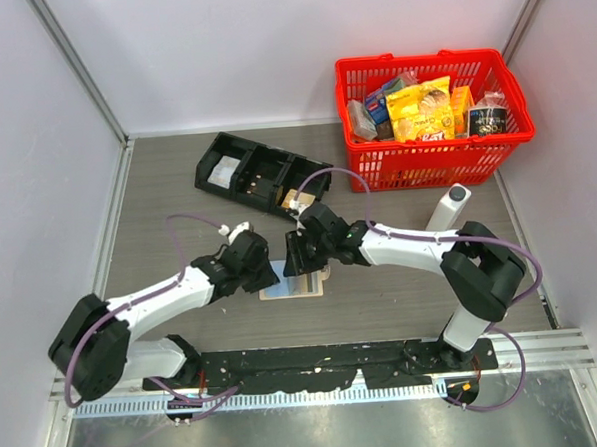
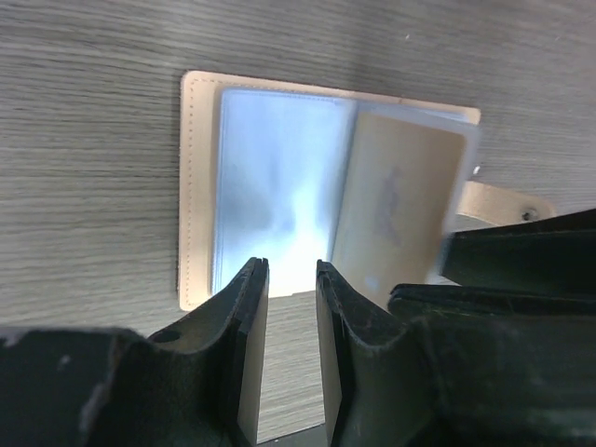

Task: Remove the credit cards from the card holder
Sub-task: Remove the credit card from the card holder.

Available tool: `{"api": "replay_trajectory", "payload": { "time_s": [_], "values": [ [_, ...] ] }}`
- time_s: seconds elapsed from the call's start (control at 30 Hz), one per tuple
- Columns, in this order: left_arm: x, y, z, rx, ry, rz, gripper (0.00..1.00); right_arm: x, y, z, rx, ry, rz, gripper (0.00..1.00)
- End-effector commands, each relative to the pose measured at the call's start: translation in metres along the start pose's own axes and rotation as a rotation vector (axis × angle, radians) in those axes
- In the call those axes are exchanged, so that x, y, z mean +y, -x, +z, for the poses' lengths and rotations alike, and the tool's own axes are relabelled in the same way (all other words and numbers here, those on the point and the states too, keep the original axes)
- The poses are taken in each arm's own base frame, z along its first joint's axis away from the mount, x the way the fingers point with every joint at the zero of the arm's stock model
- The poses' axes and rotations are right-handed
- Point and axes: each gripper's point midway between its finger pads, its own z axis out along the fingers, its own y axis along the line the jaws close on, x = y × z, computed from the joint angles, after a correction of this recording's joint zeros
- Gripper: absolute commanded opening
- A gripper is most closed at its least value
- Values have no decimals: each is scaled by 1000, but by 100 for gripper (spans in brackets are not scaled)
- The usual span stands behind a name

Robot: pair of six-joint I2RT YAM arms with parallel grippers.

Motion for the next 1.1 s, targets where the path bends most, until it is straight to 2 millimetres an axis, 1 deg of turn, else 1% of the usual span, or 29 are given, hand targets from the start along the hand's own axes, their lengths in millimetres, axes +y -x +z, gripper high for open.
{"api": "replay_trajectory", "payload": {
  "time_s": [0.0, 0.07, 0.13, 0.23, 0.27, 0.37, 0.43, 0.47, 0.5, 0.53, 0.57, 0.67, 0.77, 0.8, 0.83, 1.0, 1.07],
  "values": [
    [5, 20, -18, -131, -1, -74, 31, 39, 23, 2, -40, 131, -50, 40],
    [9, 25, -25, -172, -4, -104, 31, 46, 24, 6, -33, 153, -61, 41],
    [16, 28, -31, -205, 0, -130, 31, 47, 24, 10, -22, 156, -58, 42],
    [20, 34, -41, -257, -15, -166, 31, 48, 20, 20, 6, 159, -55, 44],
    [22, 35, -44, -268, -13, -172, 31, 48, 21, 21, 7, 159, -53, 45],
    [23, 39, -51, -295, -23, -181, 31, 41, 21, 22, 9, 125, -46, 46],
    [21, 39, -53, -297, -35, -177, 31, 31, 20, 19, 1, 62, -52, 46],
    [20, 39, -52, -293, -39, -172, 31, 18, 20, 18, -11, 2, -45, 46],
    [17, 39, -52, -287, -47, -165, 32, 12, 20, 16, -18, -33, -48, 46],
    [15, 39, -52, -282, -54, -159, 32, -1, 17, 14, -17, -95, -43, 46],
    [12, 38, -49, -271, -62, -150, 32, -8, 20, 10, -36, -129, -45, 46],
    [0, 34, -42, -229, -91, -117, 32, -22, 15, 4, -48, -177, -45, 46],
    [-10, 32, -34, -195, -97, -88, 32, -25, 19, -5, -86, -194, -45, 47],
    [-12, 32, -30, -185, -92, -78, 32, -30, 22, -9, -111, -222, -50, 48],
    [-16, 32, -27, -174, -93, -65, 33, -34, 24, -10, -123, -240, -49, 48],
    [-24, 33, -11, -133, -62, -21, 35, -39, 30, -17, -162, -260, -51, 49],
    [-30, 33, -7, -114, -65, 1, 37, -41, 28, -17, -162, -257, -49, 49]
  ]
}}
